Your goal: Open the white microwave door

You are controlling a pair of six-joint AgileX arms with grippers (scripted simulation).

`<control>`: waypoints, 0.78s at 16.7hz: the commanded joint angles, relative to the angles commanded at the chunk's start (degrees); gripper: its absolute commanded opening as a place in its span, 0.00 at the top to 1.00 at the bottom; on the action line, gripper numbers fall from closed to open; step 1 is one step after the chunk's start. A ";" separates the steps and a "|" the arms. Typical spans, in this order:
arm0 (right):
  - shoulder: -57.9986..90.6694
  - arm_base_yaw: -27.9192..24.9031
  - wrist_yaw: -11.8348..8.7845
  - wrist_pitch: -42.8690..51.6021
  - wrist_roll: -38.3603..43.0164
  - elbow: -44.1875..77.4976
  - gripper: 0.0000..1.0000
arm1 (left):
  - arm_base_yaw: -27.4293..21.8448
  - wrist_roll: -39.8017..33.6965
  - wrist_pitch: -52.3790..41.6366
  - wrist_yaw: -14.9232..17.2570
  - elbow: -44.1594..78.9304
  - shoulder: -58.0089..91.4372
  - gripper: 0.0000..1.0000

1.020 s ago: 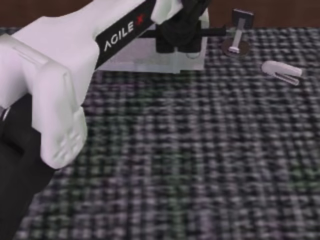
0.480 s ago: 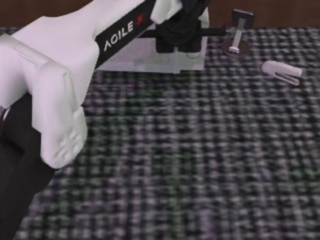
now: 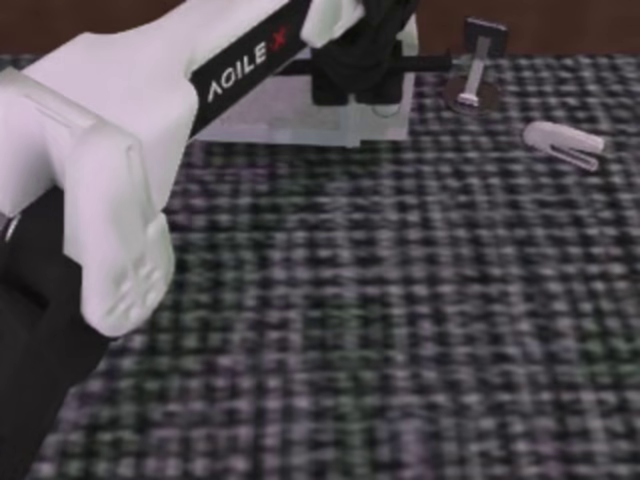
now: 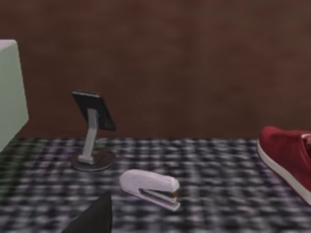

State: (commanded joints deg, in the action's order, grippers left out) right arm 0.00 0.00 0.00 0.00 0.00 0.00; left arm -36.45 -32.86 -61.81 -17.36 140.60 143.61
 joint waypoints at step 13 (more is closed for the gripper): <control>0.00 0.00 0.00 0.00 0.00 0.00 0.00 | 0.14 3.21 5.58 1.39 -10.18 -5.54 1.00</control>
State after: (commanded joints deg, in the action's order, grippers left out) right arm 0.00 0.00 0.00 0.00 0.00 0.00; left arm -36.32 -29.65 -56.23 -15.97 130.42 138.07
